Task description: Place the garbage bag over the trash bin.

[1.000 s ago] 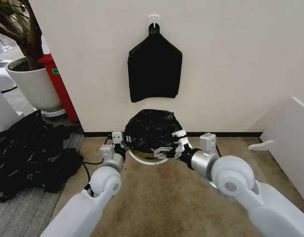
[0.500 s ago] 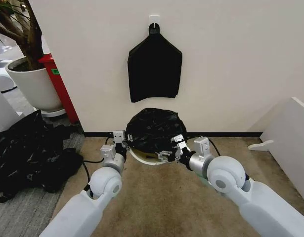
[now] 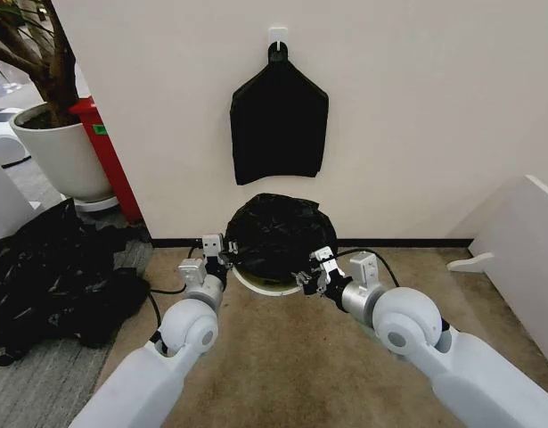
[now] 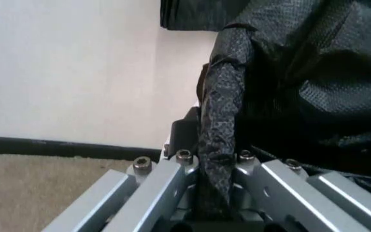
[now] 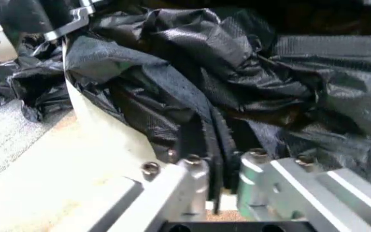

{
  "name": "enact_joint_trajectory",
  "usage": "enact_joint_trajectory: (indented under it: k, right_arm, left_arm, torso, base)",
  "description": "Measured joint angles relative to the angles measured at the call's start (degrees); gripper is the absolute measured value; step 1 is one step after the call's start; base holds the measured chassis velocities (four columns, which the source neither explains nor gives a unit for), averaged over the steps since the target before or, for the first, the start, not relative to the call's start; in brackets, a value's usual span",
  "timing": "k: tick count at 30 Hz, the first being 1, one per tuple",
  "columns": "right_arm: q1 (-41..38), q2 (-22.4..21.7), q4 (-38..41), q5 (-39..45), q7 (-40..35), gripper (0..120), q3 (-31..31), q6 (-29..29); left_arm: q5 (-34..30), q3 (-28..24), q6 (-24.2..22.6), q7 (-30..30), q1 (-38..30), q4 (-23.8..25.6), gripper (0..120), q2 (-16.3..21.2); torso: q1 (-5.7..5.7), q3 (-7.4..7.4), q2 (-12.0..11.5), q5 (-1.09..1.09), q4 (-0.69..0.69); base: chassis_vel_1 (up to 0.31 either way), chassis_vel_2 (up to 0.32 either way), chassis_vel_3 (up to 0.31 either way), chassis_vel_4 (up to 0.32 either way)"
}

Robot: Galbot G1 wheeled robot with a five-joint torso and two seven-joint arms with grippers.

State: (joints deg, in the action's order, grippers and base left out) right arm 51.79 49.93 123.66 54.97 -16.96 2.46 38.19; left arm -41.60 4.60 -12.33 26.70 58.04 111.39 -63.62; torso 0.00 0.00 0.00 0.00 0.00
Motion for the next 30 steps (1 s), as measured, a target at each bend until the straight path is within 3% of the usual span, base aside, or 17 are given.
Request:
enact_joint_trajectory:
  k: [7, 11, 18, 30]
  right_arm:
    - [2.13, -1.82, 4.77, 0.45, -0.08, 0, -0.07, -0.48]
    - [5.96, -3.88, 7.46, -0.60, 3.55, 0, 0.21, 0.04]
    - [9.97, -3.82, 1.87, -10.63, 12.89, 0, 1.20, -0.59]
    - [9.35, -0.78, -7.41, -19.54, 14.73, 0, 3.64, -5.16]
  left_arm:
    - [-1.62, 0.24, -0.74, 1.84, -0.60, -0.32, 1, -0.32]
    - [-5.53, 0.76, -1.80, 3.78, -1.60, -0.56, 1, -0.40]
    - [-7.78, 0.80, -2.50, 4.77, -2.25, 0.05, 1, -0.38]
    - [-8.63, 0.73, -3.04, 5.19, -1.80, 1.02, 1, -0.05]
  torso:
    - [0.00, 0.00, 0.00, 0.00, 0.00]
    - [0.00, 0.00, 0.00, -0.01, -0.01]
    - [0.00, 0.00, 0.00, 0.00, -0.01]
    - [0.00, 0.00, 0.00, 0.00, 0.00]
  base:
    - [0.000, 0.000, 0.000, 0.000]
    - [0.000, 0.000, 0.000, 0.000]
    - [0.000, 0.000, 0.000, 0.000]
    - [0.000, 0.000, 0.000, 0.000]
